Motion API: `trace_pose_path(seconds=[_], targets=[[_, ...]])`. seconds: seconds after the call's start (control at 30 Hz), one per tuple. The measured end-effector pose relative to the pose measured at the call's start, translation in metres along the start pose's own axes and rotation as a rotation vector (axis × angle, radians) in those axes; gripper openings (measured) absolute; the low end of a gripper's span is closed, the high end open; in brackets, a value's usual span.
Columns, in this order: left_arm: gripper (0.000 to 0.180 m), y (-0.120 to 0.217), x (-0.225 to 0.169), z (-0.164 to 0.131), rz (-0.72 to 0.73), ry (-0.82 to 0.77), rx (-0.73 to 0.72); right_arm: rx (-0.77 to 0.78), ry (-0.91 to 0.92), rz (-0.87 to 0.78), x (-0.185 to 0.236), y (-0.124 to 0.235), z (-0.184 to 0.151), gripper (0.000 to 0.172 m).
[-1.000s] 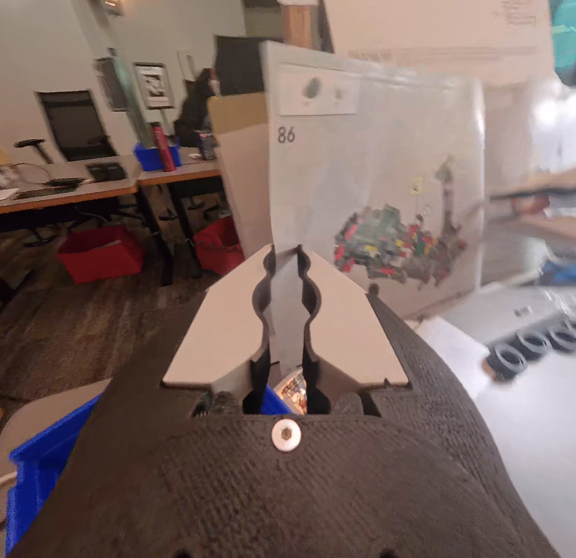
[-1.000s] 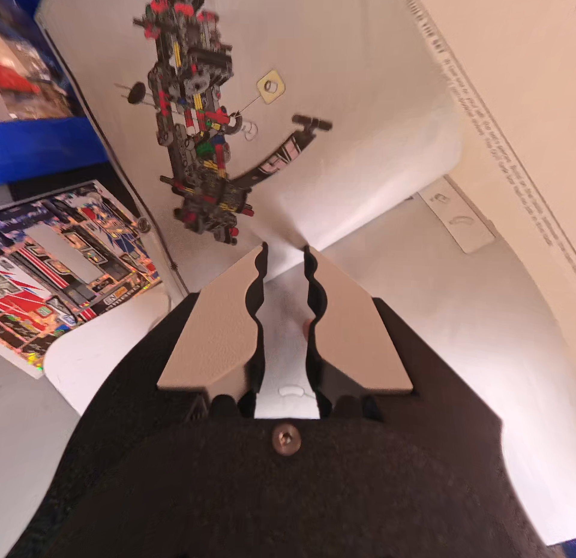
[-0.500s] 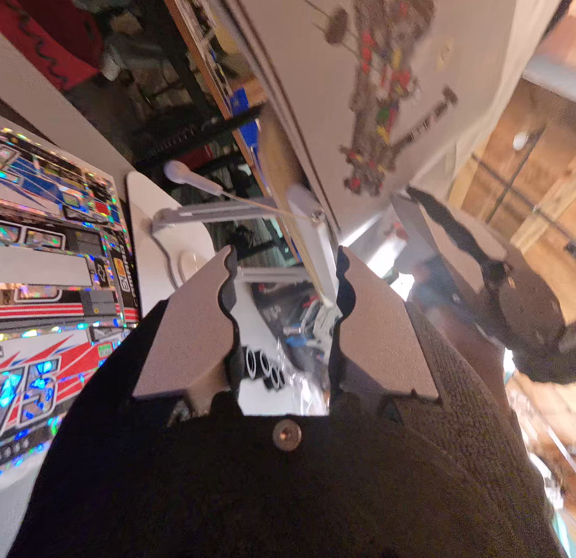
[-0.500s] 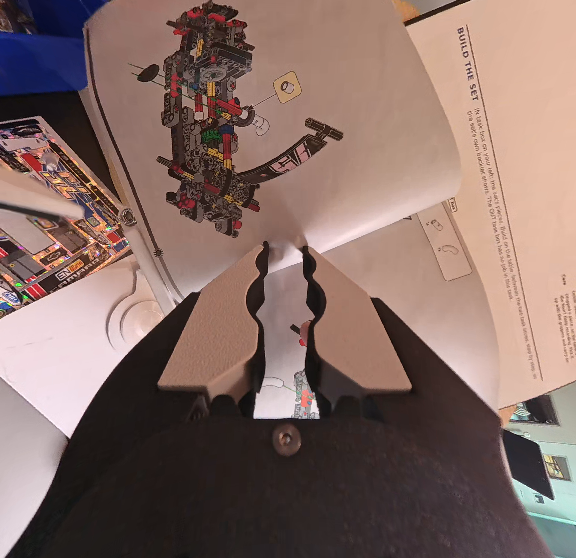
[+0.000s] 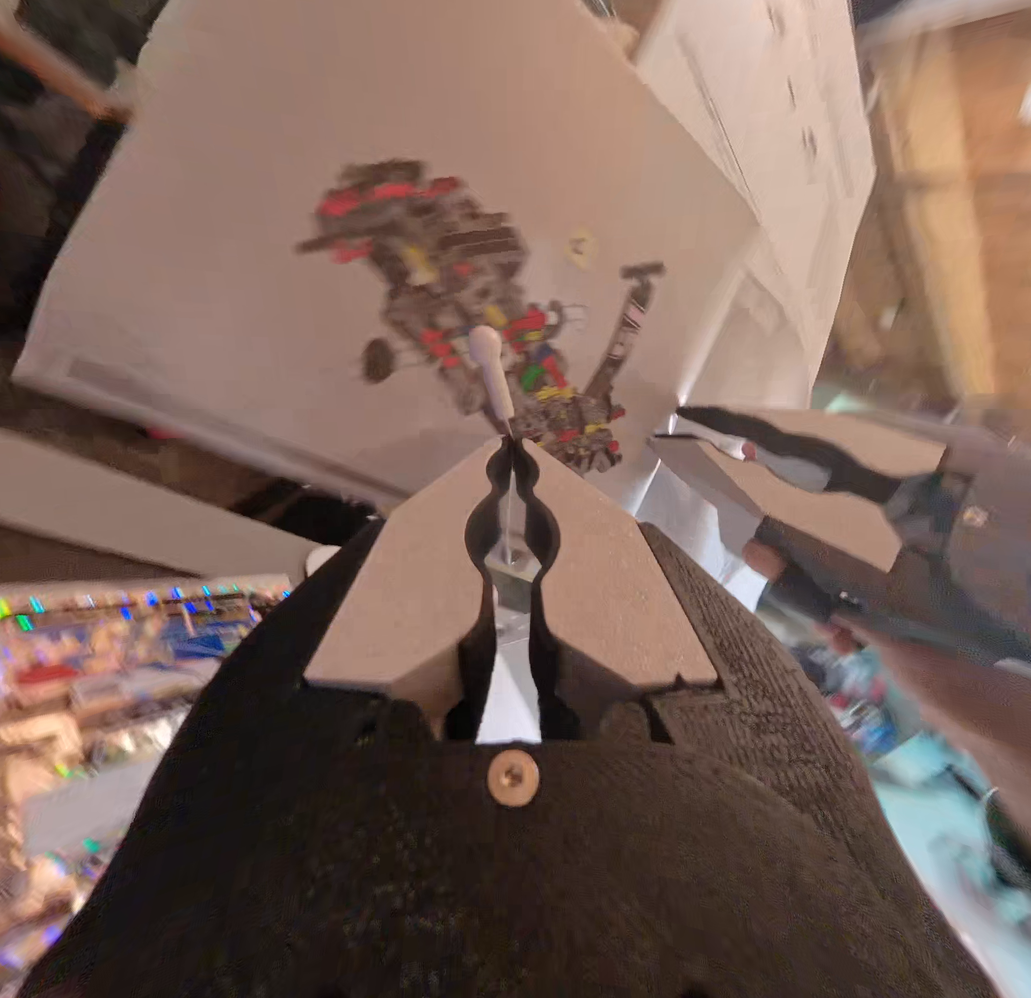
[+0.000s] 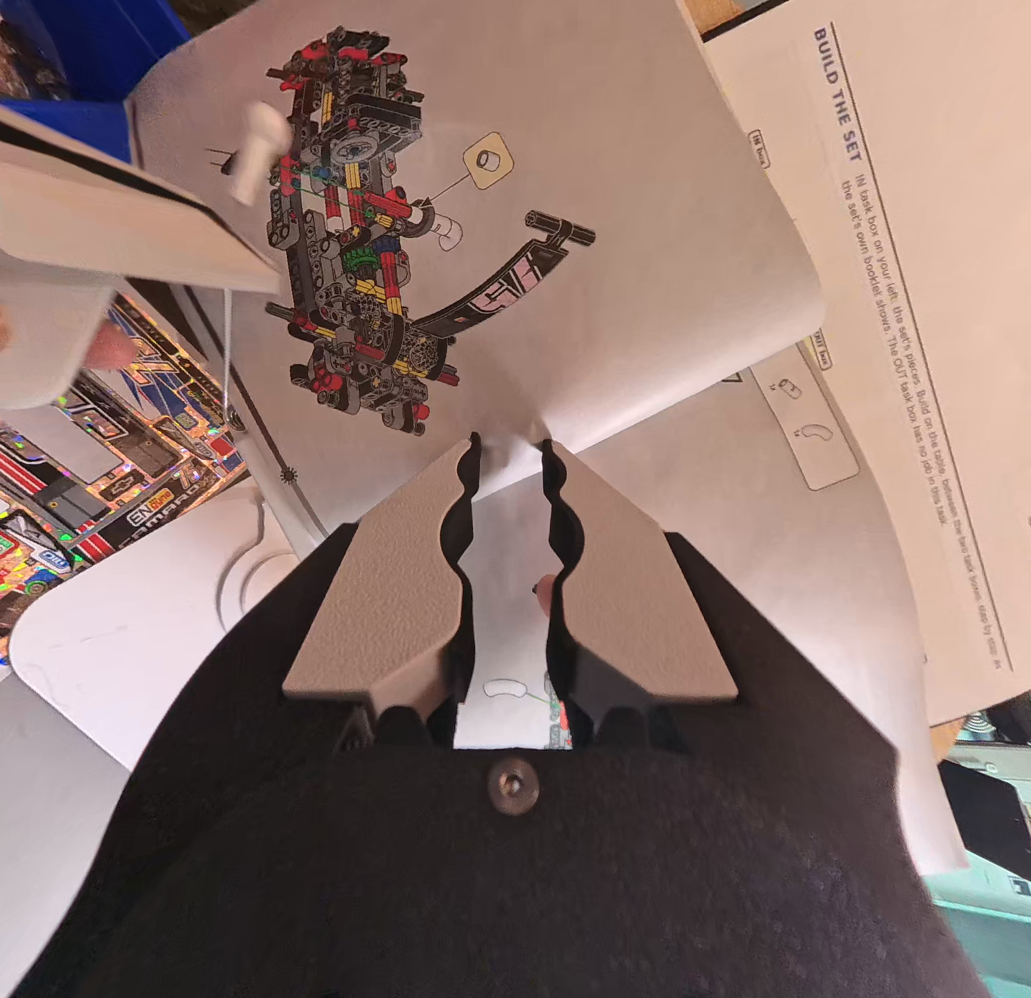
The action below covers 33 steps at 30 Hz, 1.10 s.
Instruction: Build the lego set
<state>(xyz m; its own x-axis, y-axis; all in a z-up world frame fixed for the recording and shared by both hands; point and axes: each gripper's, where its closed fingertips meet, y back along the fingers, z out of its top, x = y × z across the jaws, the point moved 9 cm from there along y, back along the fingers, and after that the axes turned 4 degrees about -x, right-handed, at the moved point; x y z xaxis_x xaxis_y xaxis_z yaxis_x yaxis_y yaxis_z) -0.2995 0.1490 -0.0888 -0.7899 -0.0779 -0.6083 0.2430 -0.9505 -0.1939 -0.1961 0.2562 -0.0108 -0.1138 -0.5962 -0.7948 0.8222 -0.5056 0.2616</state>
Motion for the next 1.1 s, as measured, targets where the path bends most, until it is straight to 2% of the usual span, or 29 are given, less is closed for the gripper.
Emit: trace_pose_path(seconds=[0.13,0.2,0.27,0.37,0.6,0.7,0.9,1.0,1.1], targets=[[0.0,-0.023,-0.027,0.001,-0.148,-0.5,0.176,-0.013,-0.042,0.017,-0.002,0.001,0.0,0.018],[0.0,-0.033,-0.04,-0.008,-0.207,-0.7,0.273,-0.012,-0.063,0.016,-0.003,0.002,-0.002,0.017],[0.0,-0.036,-0.044,-0.012,-0.222,-0.851,0.297,-0.004,-0.061,0.016,-0.005,0.003,-0.005,0.018],[0.0,-0.037,-0.042,-0.009,-0.293,-0.875,0.335,-0.025,-0.101,0.041,-0.007,0.007,-0.01,0.018],[0.0,-0.032,-0.049,-0.019,-0.401,-1.106,0.396,-0.053,-0.17,0.078,-0.012,0.01,-0.024,0.019],[0.0,-0.034,-0.053,-0.027,-0.392,-1.228,0.431,-0.053,-0.155,0.087,-0.013,0.011,-0.025,0.02],[0.0,-0.036,-0.061,-0.029,-0.316,-1.346,0.469,-0.082,-0.183,0.1,-0.015,0.018,-0.03,0.021],[0.0,-0.033,-0.061,-0.03,-0.309,-1.357,0.448,-0.109,-0.176,0.099,-0.015,0.019,-0.027,0.018],[0.0,-0.032,-0.062,-0.03,-0.303,-1.348,0.446,-0.083,-0.082,0.092,-0.008,0.012,-0.011,0.015]])
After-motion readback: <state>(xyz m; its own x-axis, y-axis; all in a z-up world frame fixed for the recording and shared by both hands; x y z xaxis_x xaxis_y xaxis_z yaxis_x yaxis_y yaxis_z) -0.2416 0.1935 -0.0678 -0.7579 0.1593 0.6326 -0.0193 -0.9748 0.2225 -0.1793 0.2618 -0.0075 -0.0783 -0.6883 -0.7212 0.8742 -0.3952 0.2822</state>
